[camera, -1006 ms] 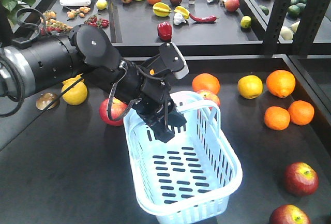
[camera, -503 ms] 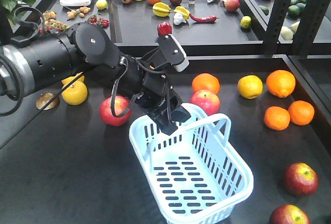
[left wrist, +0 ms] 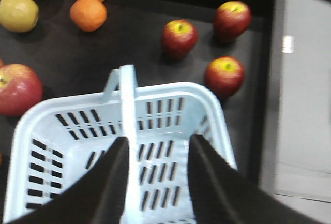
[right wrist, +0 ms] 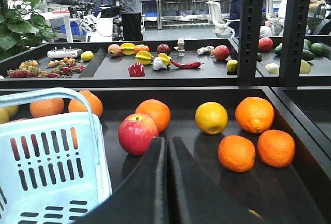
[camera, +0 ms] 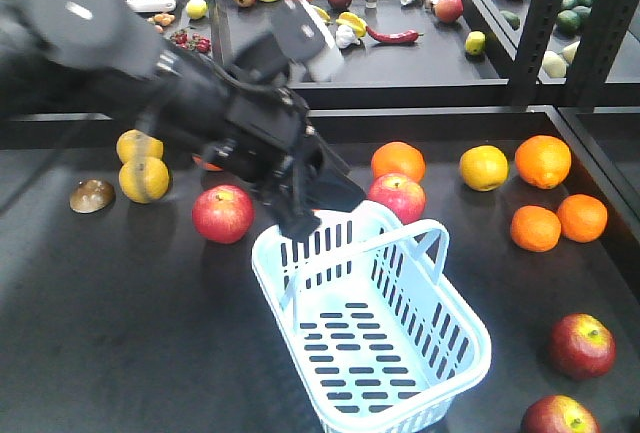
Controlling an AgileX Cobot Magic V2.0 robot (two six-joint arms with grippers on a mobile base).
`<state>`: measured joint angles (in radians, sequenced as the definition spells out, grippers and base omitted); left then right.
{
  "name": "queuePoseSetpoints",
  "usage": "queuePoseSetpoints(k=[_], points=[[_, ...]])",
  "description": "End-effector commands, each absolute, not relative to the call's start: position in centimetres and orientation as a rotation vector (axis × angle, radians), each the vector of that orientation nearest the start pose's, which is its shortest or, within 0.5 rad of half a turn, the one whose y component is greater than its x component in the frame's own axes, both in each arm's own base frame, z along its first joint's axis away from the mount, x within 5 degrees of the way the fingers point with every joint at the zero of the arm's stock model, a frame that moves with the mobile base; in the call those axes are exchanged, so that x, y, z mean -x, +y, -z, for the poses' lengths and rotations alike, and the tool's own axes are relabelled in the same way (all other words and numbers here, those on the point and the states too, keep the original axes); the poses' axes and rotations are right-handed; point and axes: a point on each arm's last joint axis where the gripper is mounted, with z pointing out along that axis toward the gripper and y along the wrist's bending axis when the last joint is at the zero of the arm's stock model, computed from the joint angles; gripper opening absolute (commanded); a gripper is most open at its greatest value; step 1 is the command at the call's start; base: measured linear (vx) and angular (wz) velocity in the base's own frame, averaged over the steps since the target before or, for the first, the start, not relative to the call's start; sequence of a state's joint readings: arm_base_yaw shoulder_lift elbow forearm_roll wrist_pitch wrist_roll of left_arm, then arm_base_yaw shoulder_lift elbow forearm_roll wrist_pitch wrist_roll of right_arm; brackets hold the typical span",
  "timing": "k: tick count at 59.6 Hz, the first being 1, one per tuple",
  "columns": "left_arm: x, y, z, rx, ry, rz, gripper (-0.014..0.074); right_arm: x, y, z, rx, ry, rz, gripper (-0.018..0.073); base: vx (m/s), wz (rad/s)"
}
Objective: Pick three apples into basket with both arms
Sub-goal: 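Open the left gripper off the handle and withdraw the left arm, then reach the right gripper down over the red apples beside the basket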
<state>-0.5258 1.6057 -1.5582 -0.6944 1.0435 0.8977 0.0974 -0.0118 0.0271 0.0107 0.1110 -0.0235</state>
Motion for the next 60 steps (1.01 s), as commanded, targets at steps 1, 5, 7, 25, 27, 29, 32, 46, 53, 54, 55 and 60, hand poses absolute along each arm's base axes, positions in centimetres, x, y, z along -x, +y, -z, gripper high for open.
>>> queuePoseSetpoints(k=[1, 5, 7, 25, 27, 29, 32, 46, 53, 54, 55, 60], points=[[-24.1, -20.4, -41.9, -1.341, 1.915, 0.804, 0.0106, -5.6, 0.5, -19.7, 0.083, 1.538, -0.058, -0.0008, 0.00, 0.00], [-22.6, -19.7, -42.4, -1.385, 1.956, 0.836, 0.0020, -5.6, 0.5, -19.7, 0.083, 1.538, -0.058, -0.0008, 0.00, 0.00], [-22.0, -19.4, -42.5, -1.407, 1.972, 0.851, -0.0009, -5.6, 0.5, -19.7, 0.083, 1.538, -0.058, -0.0008, 0.00, 0.00], [-17.1, -16.4, -37.3, -1.335, 2.139, 0.889, -0.0008, -5.6, 0.5, -19.7, 0.083, 1.538, -0.058, -0.0008, 0.00, 0.00], [-16.5, -16.0, -36.3, -1.310, 2.156, 0.883, -0.0008, -5.6, 0.5, -19.7, 0.083, 1.538, -0.058, -0.0008, 0.00, 0.00], [-15.8, -15.5, -35.3, -1.276, 2.167, 0.882, -0.0008, -5.6, 0.5, -19.7, 0.083, 1.538, -0.058, -0.0008, 0.00, 0.00], [-15.0, -14.8, -33.7, -1.206, 2.179, 0.868, -0.0008, -5.6, 0.5, -19.7, 0.083, 1.538, -0.058, -0.0008, 0.00, 0.00], [-11.8, -11.8, -27.9, -0.906, 2.165, 0.795, -0.0008, -5.6, 0.5, -19.7, 0.083, 1.538, -0.058, -0.0008, 0.00, 0.00], [-10.8, -10.8, -26.8, -0.831, 2.134, 0.769, -0.0008, -5.6, 0.5, -19.7, 0.083, 1.538, -0.058, -0.0008, 0.00, 0.00], [-10.6, -10.6, -26.5, -0.818, 2.132, 0.765, -0.0008, -5.6, 0.5, -19.7, 0.083, 1.538, -0.058, -0.0008, 0.00, 0.00], [-10.6, -10.5, -26.4, -0.805, 2.123, 0.759, -0.0008, -5.6, 0.5, -19.7, 0.083, 1.538, -0.058, -0.0008, 0.00, 0.00], [-10.5, -10.1, -26.2, -0.765, 2.096, 0.735, -0.0008, -5.6, 0.5, -19.7, 0.083, 1.538, -0.058, -0.0008, 0.00, 0.00]])
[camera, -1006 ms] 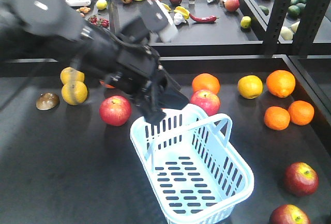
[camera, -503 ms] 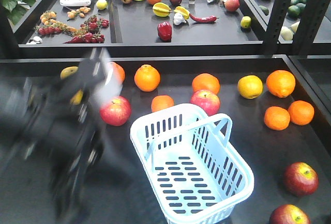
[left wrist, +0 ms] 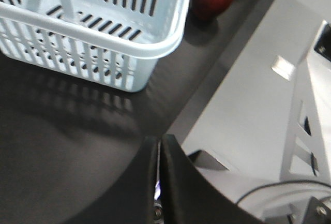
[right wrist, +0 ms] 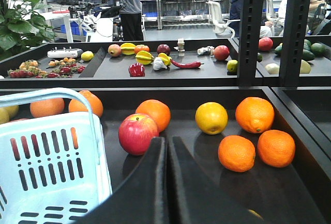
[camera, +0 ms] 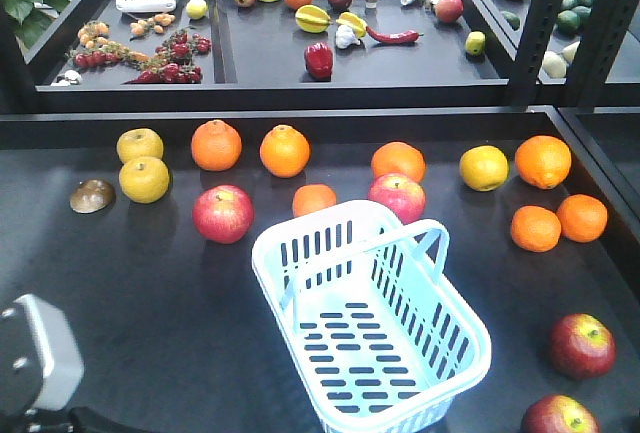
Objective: Pick three apples into basket with both arms
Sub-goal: 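Reach the right gripper down over the red apples beside the basket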
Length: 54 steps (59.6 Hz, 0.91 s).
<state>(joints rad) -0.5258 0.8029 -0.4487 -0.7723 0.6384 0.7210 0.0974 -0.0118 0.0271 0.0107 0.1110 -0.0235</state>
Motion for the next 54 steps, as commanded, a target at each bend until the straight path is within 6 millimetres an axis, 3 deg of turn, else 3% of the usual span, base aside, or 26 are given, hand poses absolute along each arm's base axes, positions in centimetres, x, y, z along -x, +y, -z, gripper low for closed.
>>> queuePoseSetpoints(k=[1, 17, 26, 33, 44, 54], points=[[-10.5, -10.1, -26.2, -0.759, 2.092, 0.731, -0.0008, -5.6, 0.5, -19.7, 0.083, 1.538, -0.058, -0.0008, 0.00, 0.00], [-10.9, -9.9, -26.5, -0.709, 2.054, 0.694, -0.0007, -5.6, 0.5, -19.9, 0.025, 1.523, -0.119, -0.0008, 0.00, 0.00], [-10.9, -9.9, -26.4, -0.714, 2.058, 0.698, -0.0007, -5.6, 0.4, -20.3, -0.412, 1.438, -0.578, -0.0008, 0.00, 0.00], [-10.9, -9.9, -26.4, -0.713, 2.057, 0.698, -0.0007, -5.6, 0.3, -20.4, -0.606, 1.389, -0.779, -0.0008, 0.00, 0.00], [-10.9, -9.9, -26.4, -0.713, 2.057, 0.698, -0.0007, -5.4, 0.7, -21.0, -0.556, 1.442, -0.772, -0.0008, 0.00, 0.00], [-10.9, -9.9, -26.4, -0.714, 2.056, 0.697, -0.0007, -4.4, 1.6, -25.5, -0.269, 1.605, -0.613, -0.0004, 0.00, 0.00]])
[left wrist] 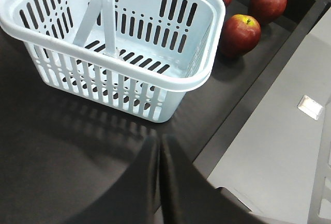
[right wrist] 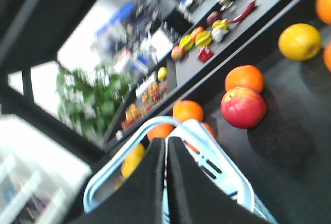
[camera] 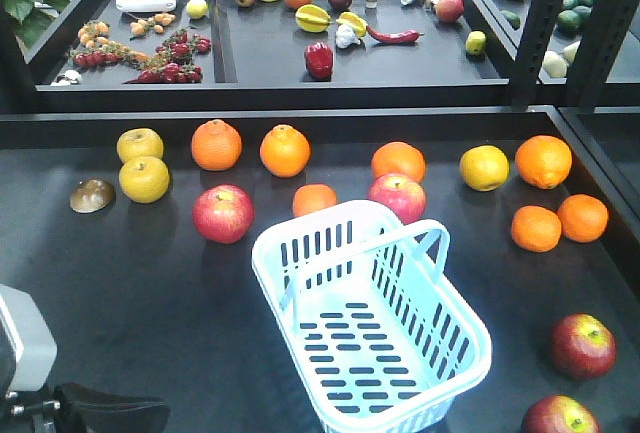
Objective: Pick three apples into basket with both arms
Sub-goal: 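Reach the right gripper down over the red apples beside the basket, then close the right gripper on a red apple and lift it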
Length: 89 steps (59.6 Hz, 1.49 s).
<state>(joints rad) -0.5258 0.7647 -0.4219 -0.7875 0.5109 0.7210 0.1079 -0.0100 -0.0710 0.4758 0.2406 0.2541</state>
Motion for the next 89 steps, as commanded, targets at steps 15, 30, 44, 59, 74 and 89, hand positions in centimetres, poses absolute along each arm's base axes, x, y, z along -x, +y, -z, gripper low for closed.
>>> queuePoseSetpoints(k=[15, 30, 44, 59, 74, 89], points=[[-11.0, -9.9, -26.5, -0.708, 2.051, 0.692, -0.0007, -7.3, 0.8, -32.2, -0.065, 2.044, -0.173, 0.0001, 0.00, 0.00], [-11.0, -9.9, -26.5, -0.709, 2.052, 0.692, -0.0006, -11.4, 0.1, -33.0, -0.025, 2.203, 0.035, 0.0006, 0.00, 0.00], [-11.0, -9.9, -26.5, -0.709, 2.052, 0.692, -0.0006, -17.2, 0.5, -31.4, 0.029, 2.528, 0.134, 0.0158, 0.00, 0.00], [-10.9, -9.9, -26.5, -0.712, 2.054, 0.694, -0.0006, -22.3, 0.8, -25.1, 0.105, 2.913, 0.242, 0.0692, 0.00, 0.00], [-10.9, -9.9, -26.5, -0.711, 2.053, 0.694, -0.0006, -23.3, 1.1, -23.9, 0.082, 2.929, 0.182, 0.0720, 0.00, 0.00], [-10.9, -9.9, -26.5, -0.710, 2.052, 0.693, -0.0006, -24.1, -0.8, -22.2, -0.038, 3.004, 0.107, 0.0711, 0.00, 0.00]])
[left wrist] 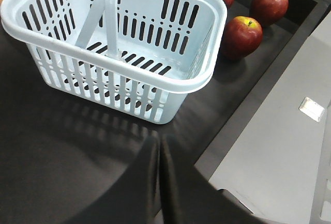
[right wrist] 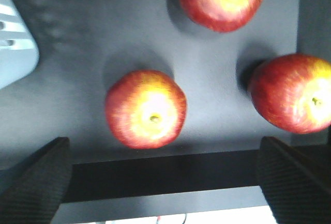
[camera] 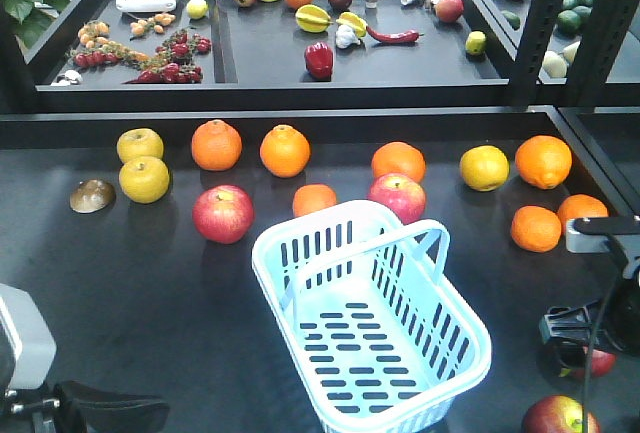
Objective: Pick three apples into basket with both arms
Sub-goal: 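Close the right gripper on a red apple and lift it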
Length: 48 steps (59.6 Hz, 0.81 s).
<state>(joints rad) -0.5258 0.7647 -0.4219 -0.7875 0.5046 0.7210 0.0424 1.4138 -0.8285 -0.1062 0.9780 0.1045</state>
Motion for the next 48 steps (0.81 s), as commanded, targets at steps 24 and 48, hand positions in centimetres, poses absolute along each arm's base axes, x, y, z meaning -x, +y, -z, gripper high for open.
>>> queuePoseSetpoints(k=[24, 48], points=[[-11.0, -9.9, -26.5, -0.710, 2.052, 0.691, -0.0006, -26.1, -1.3, -18.2, -0.079, 3.074, -0.093, 0.0688, 0.00, 0.00], [-11.0, -9.9, -26.5, -0.710, 2.052, 0.691, -0.0006, -27.0, -1.4, -13.9, -0.055, 3.204, -0.105, 0.0669, 0.00, 0.00]])
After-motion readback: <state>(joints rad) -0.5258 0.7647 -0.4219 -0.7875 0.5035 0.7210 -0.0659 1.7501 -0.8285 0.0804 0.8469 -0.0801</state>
